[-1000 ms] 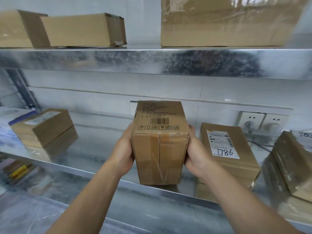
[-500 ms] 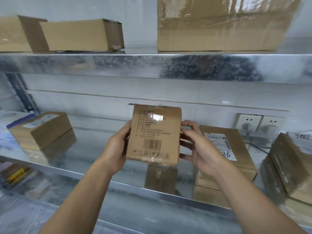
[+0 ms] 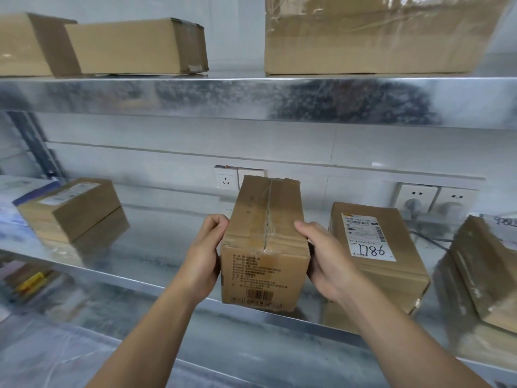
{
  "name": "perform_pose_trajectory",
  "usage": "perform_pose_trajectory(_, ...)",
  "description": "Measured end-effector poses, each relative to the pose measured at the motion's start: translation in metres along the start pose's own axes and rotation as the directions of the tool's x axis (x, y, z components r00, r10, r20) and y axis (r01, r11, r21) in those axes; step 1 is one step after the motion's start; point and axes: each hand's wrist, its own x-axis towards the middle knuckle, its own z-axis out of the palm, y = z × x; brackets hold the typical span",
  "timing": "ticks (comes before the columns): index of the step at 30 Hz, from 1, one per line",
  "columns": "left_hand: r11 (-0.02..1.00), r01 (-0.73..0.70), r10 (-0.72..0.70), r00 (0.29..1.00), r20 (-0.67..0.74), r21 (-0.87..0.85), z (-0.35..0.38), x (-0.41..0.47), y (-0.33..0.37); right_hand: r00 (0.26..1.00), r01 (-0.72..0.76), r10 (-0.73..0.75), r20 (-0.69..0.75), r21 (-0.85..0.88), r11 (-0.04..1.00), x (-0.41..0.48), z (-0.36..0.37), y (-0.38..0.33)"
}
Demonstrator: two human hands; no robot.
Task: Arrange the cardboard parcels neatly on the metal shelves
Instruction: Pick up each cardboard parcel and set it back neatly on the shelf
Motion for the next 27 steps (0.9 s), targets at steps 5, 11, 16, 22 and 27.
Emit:
perform_pose_trajectory(5, 1.000, 0.014, -0.016, 0.996, -0.084, -0.027, 0.002, -0.003, -0.003, 0.998, 0.056, -0.052, -0.041, 0.116, 0.992, 0.002, 0.000, 0.003)
perform_pose_trajectory(11, 0.948, 0.277, -0.268, 0.961, -0.074, 0.155, -0.013, 0.012, -0.004, 0.993, 0.106, -0.089, -0.078, 0.247, 0.963, 0.004, -0.003, 0.007)
perform_pose_trajectory(16, 0.889, 0.456, -0.456, 0.890, 0.022, -0.027, -0.014, 0.015, 0.006, 0.995, -0.012, 0.017, -0.097, 0.060, 0.998, 0.013, -0.004, 0.021)
perform_pose_trajectory(22, 0.857, 0.409, -0.415, 0.908, -0.052, 0.314, -0.010, 0.029, 0.003, 0.984, -0.170, 0.150, -0.097, -0.240, 0.956, 0.023, -0.005, 0.016)
perform_pose_trajectory(27, 0.784, 0.377, -0.409, 0.911, -0.046, 0.494, -0.001, 0.040, 0.004, 0.982, -0.184, 0.182, -0.041, -0.372, 0.910, 0.030, -0.004, 0.011)
